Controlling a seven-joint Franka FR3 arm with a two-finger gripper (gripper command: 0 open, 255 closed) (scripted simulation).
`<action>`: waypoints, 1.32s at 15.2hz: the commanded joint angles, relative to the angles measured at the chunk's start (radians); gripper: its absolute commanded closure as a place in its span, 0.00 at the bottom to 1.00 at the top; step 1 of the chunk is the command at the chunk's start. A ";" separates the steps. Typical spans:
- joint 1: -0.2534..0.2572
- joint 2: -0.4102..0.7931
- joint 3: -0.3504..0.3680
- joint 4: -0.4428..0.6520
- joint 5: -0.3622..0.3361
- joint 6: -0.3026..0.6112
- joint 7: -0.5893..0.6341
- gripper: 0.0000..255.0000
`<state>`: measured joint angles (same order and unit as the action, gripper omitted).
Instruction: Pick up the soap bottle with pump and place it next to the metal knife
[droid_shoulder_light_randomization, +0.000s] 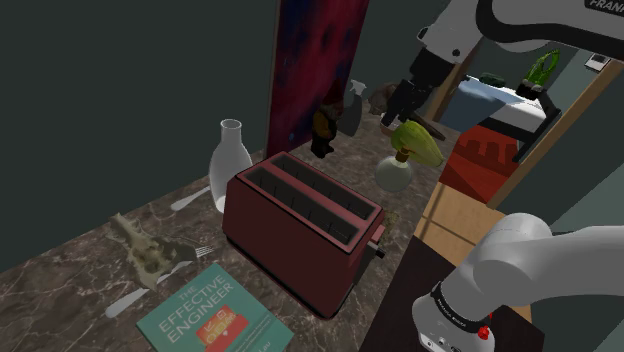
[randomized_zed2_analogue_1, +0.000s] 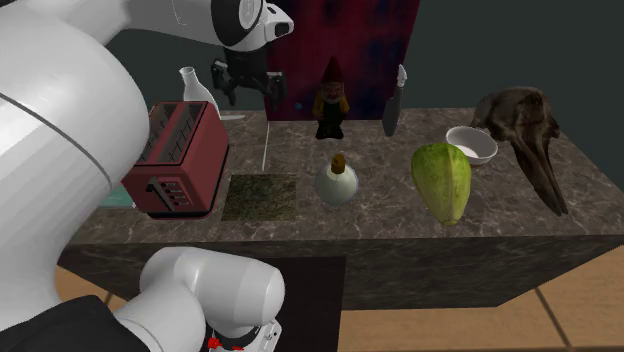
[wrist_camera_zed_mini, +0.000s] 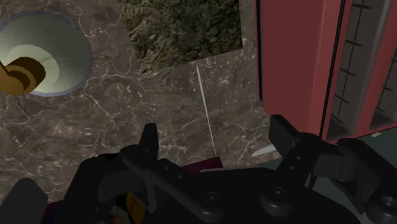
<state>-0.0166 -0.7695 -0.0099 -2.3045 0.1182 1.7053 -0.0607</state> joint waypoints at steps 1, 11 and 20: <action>0.000 0.000 0.000 0.000 0.000 0.000 0.000 0.00; -0.062 0.056 -0.179 -0.112 -0.133 0.103 -0.240 0.00; -0.109 0.201 -0.340 -0.120 -0.234 0.220 -0.442 0.00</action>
<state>-0.1217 -0.5835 -0.3346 -2.4248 -0.1065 1.9132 -0.4829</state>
